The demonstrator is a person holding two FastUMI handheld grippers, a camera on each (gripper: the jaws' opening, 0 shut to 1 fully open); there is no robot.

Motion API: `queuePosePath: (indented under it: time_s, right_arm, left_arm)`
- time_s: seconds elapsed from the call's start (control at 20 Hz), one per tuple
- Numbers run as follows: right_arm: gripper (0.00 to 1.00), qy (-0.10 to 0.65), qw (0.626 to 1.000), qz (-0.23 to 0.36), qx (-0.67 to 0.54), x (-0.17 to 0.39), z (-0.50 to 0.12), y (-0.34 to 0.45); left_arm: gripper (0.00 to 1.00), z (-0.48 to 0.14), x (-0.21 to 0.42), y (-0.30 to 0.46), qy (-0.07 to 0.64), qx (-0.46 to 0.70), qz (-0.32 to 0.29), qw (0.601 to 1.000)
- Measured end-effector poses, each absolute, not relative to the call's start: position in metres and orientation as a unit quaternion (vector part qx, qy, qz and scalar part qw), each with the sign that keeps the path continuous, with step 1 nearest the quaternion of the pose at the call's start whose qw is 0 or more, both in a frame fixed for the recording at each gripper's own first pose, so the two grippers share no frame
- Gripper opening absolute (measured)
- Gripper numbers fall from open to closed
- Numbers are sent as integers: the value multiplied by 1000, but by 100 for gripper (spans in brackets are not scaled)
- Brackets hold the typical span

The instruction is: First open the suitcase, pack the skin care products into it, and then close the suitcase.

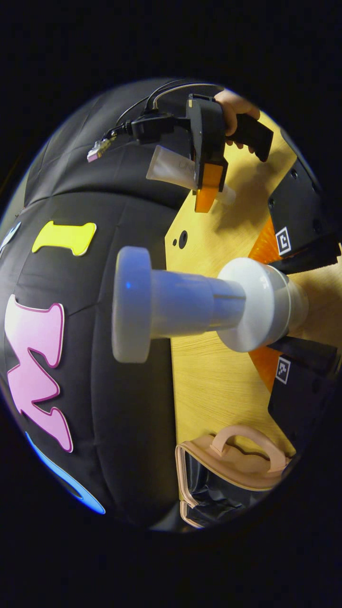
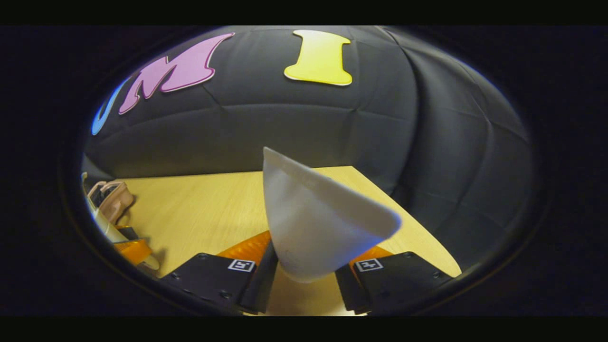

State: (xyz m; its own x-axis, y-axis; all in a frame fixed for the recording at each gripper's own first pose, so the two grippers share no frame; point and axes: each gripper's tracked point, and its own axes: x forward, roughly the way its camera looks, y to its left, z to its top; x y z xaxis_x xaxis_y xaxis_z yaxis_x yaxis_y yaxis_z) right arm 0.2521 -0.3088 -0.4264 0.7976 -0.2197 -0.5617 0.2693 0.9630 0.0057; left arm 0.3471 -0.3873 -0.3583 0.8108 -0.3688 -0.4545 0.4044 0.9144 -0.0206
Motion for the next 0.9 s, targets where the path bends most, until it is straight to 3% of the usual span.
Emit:
queuePosePath:
  time_s: [0.05,0.1,0.3,0.6,0.9]
  right_arm:
    - [59,296,946,-126,41,252,-430,-309]
    - [48,295,946,-124,43,253,-429,-308]
    - [34,300,948,-100,34,250,-427,-301]
    - [33,280,957,-75,20,242,-380,-276]
    - [32,255,967,-26,-8,228,-304,-216]
  left_arm:
    - [63,-357,345,-388,232,37,-205,950]
    - [63,-357,346,-388,232,36,-205,950]
    - [63,-355,342,-384,237,30,-201,950]
    - [63,-318,337,-360,227,17,-187,956]
    - [63,-229,308,-299,235,-13,-166,958]
